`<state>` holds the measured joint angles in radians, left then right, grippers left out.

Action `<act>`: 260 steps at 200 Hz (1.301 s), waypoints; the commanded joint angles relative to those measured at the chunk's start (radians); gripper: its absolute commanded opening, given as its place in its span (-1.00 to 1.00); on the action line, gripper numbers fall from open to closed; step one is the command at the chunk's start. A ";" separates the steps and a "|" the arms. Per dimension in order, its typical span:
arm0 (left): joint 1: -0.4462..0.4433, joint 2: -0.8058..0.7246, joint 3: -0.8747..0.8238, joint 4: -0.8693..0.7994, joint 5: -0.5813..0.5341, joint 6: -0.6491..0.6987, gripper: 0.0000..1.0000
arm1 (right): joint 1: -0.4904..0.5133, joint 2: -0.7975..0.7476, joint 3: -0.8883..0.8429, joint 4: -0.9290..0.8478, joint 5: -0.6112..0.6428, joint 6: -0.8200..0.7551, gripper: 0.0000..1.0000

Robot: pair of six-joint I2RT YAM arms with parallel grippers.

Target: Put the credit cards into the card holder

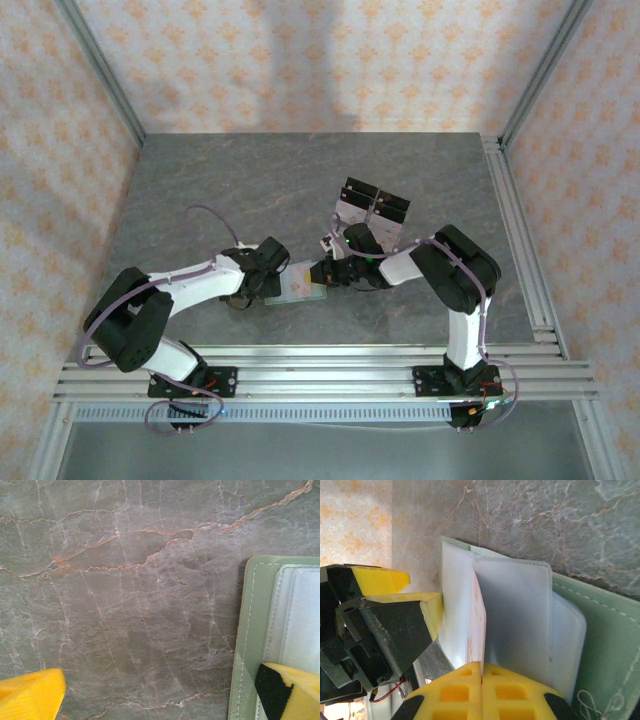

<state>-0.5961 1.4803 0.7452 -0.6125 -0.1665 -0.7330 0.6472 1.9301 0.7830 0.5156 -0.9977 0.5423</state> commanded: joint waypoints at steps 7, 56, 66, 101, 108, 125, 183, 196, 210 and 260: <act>-0.003 0.036 -0.012 -0.069 -0.070 -0.002 1.00 | -0.015 0.033 0.018 -0.085 -0.024 -0.058 -1.00; -0.003 0.035 -0.013 -0.069 -0.074 0.000 0.99 | -0.015 0.034 0.017 -0.094 -0.051 -0.052 -1.00; -0.004 0.034 -0.013 -0.069 -0.073 0.000 0.99 | -0.015 0.030 0.014 -0.092 -0.050 -0.051 -1.00; -0.004 0.035 -0.018 -0.063 -0.072 0.000 0.99 | -0.015 0.034 0.021 -0.085 -0.041 -0.040 -1.00; -0.004 0.035 -0.019 -0.062 -0.072 0.000 0.99 | -0.015 0.037 0.022 -0.079 -0.041 -0.035 -1.00; -0.004 0.036 -0.021 -0.062 -0.072 -0.002 1.00 | -0.015 0.044 0.028 -0.060 -0.035 -0.017 -1.00; -0.004 0.036 -0.023 -0.058 -0.071 -0.003 0.99 | -0.015 0.067 0.050 -0.029 -0.021 0.014 -1.00; -0.004 0.037 -0.023 -0.058 -0.071 -0.003 0.99 | -0.015 0.071 0.053 -0.023 -0.019 0.019 -1.00; -0.004 0.040 -0.023 -0.056 -0.068 -0.003 0.99 | -0.015 0.072 0.054 -0.020 -0.014 0.022 -1.00; -0.004 0.043 -0.022 -0.052 -0.067 -0.003 0.99 | -0.015 0.055 0.041 -0.023 0.021 0.016 -1.00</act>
<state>-0.5961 1.4822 0.7452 -0.6121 -0.1665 -0.7330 0.6357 1.9720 0.8288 0.4957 -1.0622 0.5678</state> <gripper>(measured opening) 0.997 0.049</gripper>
